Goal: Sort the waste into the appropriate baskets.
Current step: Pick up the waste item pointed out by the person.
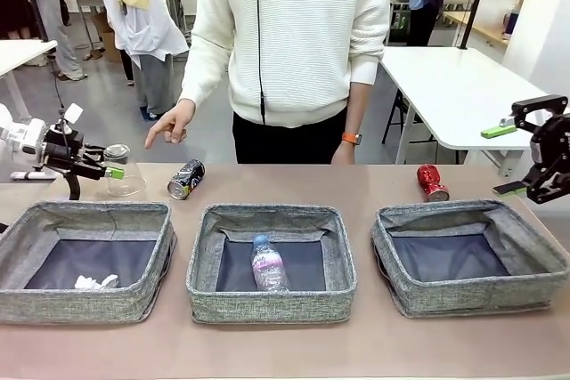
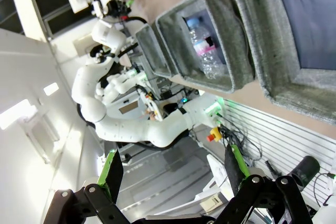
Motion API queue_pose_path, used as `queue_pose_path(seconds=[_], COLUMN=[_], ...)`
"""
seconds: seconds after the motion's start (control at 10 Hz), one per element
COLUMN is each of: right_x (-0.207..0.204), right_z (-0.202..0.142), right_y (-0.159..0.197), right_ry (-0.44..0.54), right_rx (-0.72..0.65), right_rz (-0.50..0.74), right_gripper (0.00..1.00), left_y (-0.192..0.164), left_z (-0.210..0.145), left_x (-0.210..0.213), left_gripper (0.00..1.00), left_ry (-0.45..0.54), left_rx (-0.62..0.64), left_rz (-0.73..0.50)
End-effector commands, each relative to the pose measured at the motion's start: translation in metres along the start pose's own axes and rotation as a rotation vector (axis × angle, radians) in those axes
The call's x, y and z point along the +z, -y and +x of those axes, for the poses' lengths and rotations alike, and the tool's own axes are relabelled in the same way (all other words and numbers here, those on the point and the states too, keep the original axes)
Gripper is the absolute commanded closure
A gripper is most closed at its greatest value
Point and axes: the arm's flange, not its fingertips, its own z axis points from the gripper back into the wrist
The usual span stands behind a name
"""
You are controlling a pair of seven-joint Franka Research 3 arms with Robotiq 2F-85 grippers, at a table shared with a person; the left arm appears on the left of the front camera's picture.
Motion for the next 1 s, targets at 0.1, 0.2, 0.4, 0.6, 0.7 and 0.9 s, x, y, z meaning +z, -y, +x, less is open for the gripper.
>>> queue_pose_path(seconds=[0.1,0.2,0.4,0.6,0.7,0.9], right_x=[0.0021,0.0021,0.0021,0.0021,0.0021,0.0021], right_z=[-0.0013,-0.0013,-0.0013,-0.0013,-0.0013,-0.0013], right_y=[-0.0037,-0.0037,-0.0037,-0.0037,-0.0037,-0.0037], right_ry=[-0.010,-0.010,-0.010,-0.010,-0.010,-0.010], right_rx=[-0.012,-0.012,-0.012,-0.012,-0.012,-0.012], right_rz=[-0.004,-0.004,-0.004,-0.004,-0.004,-0.004], right_gripper=[0.00,0.00,0.00,0.00,0.00,0.00], left_y=[0.0018,0.0024,0.0024,0.0021,0.0020,0.0011], left_z=[-0.0009,-0.0009,-0.0009,-0.0009,-0.0007,-0.0017], left_x=[-0.0066,-0.0065,-0.0057,-0.0040,-0.0029,-0.0017], left_gripper=[0.20,0.36,0.56,0.76,0.80,0.96], left_ry=[-0.006,-0.009,-0.009,-0.013,-0.015,-0.031], left_rx=[0.002,0.008,0.015,0.021,0.023,0.028], left_rz=[-0.014,-0.015,-0.013,-0.011,-0.008,-0.028])
